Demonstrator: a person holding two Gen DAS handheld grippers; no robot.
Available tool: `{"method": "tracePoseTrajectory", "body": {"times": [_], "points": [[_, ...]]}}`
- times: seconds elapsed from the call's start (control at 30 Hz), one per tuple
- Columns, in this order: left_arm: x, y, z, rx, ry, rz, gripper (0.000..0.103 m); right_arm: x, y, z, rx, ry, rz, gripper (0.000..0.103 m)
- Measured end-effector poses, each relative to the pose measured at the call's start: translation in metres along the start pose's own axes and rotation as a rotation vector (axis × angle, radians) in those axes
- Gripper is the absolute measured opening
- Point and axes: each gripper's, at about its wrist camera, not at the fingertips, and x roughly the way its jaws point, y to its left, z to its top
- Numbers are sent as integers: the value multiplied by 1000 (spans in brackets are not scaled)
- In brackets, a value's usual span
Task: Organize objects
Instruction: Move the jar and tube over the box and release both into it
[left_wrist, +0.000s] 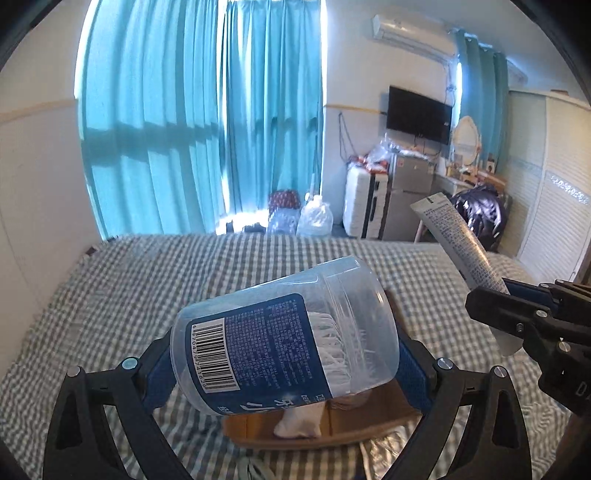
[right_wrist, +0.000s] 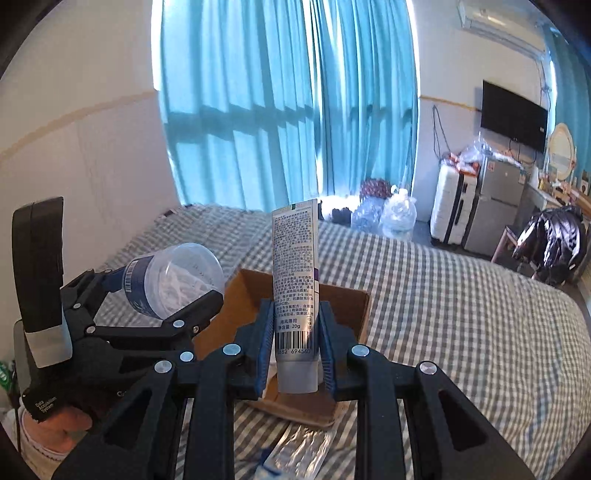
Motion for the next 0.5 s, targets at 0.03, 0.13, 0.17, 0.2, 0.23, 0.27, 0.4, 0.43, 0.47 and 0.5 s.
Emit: {"method": "tracePoseTrajectory", "body": {"times": [0.03,0.13,0.17,0.2,0.23,0.27,0.4,0.43,0.47,0.5], "points": [[15,2,-2,-2,17,3,98,18,-5,-1,11,18,-1,23],[45,-1,-11,11,42,-9,98,56,-17,-8,34,65,-1,23],[54,-2,-14,22,46,-8,98,65,-21,-12,36,77,-1,23],[60,-3,-19,32,50,-6,98,73,-24,-15,38,86,0,23],[64,-4,-23,39,53,-5,98,83,-27,-17,42,98,3,23],[69,-4,-27,45,55,-5,98,92,-30,-21,47,111,5,23],[90,-3,-35,62,75,-8,98,110,-41,-30,69,125,15,23],[92,-4,-38,68,80,-6,98,111,-43,-31,77,125,22,23],[93,-4,-40,73,82,-3,98,113,-45,-32,87,127,32,24],[94,-3,-42,76,85,0,98,115,-44,-31,92,131,42,24]]}}
